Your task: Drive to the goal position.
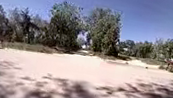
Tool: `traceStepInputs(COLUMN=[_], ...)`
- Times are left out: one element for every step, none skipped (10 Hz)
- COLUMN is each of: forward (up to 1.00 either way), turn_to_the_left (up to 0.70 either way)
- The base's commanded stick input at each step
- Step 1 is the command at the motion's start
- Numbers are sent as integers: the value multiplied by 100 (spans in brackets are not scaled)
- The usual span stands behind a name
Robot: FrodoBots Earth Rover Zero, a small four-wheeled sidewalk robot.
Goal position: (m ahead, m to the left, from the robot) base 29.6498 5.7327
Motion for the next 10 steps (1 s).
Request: traceStepInputs(forward=[70, 70, 70, 70, 70, 70, 70, 70, 70, 70], turn_to_the_left=[1, 1, 1, 1, 1, 1, 1, 1, 1, 1])
